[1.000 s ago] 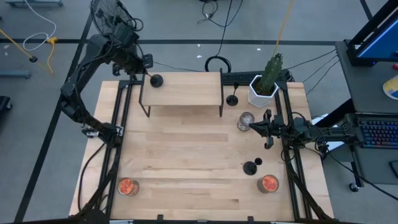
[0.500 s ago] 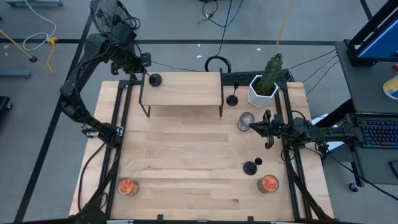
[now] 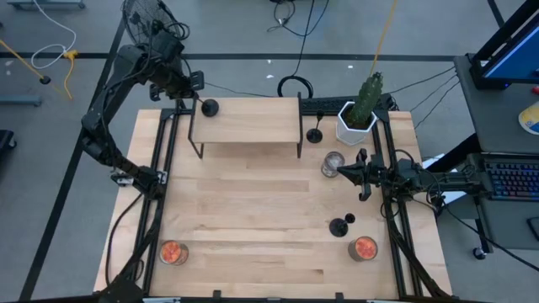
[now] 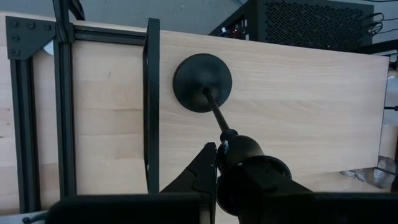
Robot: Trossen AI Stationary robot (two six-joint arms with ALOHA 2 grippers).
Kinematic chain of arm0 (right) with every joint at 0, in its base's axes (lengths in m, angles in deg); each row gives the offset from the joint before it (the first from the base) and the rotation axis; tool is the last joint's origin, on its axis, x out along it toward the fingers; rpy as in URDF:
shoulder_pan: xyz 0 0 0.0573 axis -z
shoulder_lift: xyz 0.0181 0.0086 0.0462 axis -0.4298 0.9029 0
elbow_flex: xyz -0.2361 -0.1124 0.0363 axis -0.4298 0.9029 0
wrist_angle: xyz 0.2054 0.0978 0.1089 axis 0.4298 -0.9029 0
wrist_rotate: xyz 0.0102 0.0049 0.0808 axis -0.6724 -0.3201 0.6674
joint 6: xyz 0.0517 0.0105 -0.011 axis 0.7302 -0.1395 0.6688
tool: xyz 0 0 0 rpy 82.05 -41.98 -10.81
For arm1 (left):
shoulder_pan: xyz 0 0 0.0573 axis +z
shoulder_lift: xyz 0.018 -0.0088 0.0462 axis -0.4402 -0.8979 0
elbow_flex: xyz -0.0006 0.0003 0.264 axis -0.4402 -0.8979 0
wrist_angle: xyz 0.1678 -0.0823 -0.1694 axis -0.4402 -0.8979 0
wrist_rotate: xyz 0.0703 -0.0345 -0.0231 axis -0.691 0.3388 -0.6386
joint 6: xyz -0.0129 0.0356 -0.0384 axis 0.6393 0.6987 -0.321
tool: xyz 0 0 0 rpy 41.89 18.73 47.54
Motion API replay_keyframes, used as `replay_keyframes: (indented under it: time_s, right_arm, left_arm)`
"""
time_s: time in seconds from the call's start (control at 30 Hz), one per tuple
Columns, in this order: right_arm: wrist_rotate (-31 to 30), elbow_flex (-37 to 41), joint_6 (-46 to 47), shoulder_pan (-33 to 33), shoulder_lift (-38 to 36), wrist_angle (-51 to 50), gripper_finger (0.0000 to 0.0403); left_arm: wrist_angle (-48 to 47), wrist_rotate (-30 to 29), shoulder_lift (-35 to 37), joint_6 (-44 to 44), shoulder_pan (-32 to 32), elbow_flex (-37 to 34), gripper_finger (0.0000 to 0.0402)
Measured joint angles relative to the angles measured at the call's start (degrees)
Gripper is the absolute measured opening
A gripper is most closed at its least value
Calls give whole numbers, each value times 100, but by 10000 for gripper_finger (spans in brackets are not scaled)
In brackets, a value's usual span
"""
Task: Pick & Place candle stick holders
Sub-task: Put the bottom black candle holder on the shelf
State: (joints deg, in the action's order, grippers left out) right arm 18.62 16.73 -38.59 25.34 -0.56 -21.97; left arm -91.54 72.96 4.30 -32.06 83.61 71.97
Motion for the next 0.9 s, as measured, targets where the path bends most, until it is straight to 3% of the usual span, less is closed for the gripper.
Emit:
replay_keyframes:
  time_s: [0.33,0.9]
  right_arm:
    - [0,-1,-1,0,0,2,0]
    - [0,-1,0,0,2,0,0]
  left_arm:
    - [51,11,2,-68,56,0,67]
    - [417,312,7,-162,145,35,69]
